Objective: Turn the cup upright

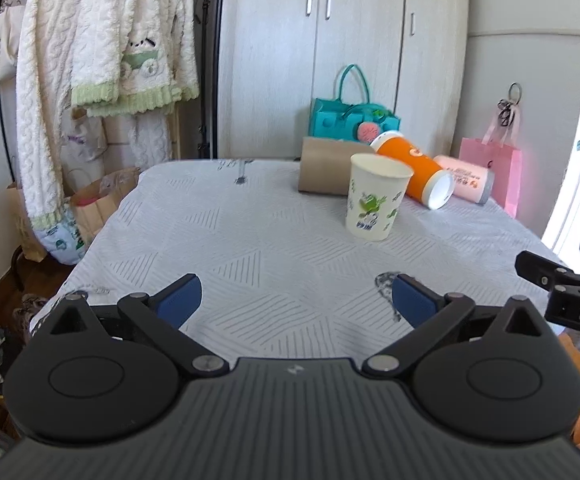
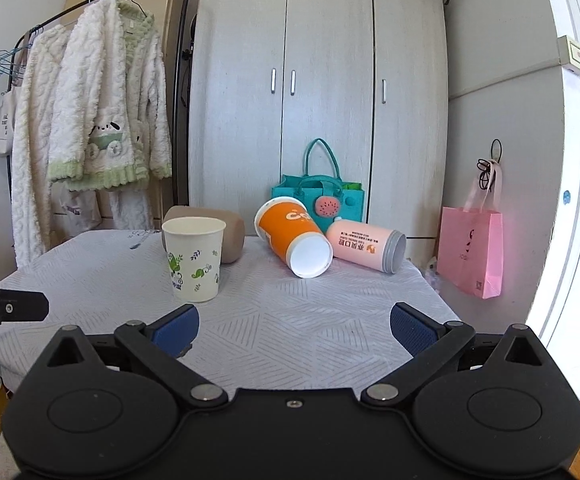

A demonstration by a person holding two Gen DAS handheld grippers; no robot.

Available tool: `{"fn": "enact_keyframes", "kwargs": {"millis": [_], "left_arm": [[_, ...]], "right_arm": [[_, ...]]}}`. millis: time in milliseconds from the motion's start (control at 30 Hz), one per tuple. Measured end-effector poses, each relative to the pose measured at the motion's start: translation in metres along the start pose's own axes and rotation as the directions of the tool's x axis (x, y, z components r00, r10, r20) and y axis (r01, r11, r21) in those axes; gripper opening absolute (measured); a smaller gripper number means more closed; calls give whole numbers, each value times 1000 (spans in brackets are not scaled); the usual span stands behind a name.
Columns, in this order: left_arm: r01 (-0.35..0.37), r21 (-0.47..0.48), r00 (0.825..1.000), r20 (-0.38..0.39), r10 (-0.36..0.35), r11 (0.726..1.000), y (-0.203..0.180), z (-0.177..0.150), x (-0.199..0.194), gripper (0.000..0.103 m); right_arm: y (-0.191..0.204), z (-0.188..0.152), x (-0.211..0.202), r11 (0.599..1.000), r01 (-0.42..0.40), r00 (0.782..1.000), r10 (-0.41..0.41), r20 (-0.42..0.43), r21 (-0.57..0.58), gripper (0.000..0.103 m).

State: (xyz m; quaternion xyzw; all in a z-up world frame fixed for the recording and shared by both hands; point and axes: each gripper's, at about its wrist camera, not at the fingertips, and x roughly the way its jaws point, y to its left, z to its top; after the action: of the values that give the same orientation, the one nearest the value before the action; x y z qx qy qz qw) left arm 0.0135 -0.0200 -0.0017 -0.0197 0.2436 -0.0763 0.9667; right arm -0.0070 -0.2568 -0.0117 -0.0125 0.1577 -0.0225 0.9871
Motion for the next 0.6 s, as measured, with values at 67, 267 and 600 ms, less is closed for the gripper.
{"fn": "enact_keyframes", "kwargs": {"millis": [67, 267, 600], "left_arm": [[-15, -18, 999, -42, 14, 1000, 1, -1, 6, 103], [-46, -53, 997, -63, 43, 998, 6, -6, 14, 103], [-80, -22, 996, -33, 79, 997, 1, -12, 14, 103]], "right_arm": [[4, -1, 0, 1000, 3, 1000, -3, -8, -8, 103], [8, -5, -2, 1000, 5, 1000, -5, -18, 11, 103], [6, -5, -3, 999, 23, 1000, -23, 2, 48, 103]]}}
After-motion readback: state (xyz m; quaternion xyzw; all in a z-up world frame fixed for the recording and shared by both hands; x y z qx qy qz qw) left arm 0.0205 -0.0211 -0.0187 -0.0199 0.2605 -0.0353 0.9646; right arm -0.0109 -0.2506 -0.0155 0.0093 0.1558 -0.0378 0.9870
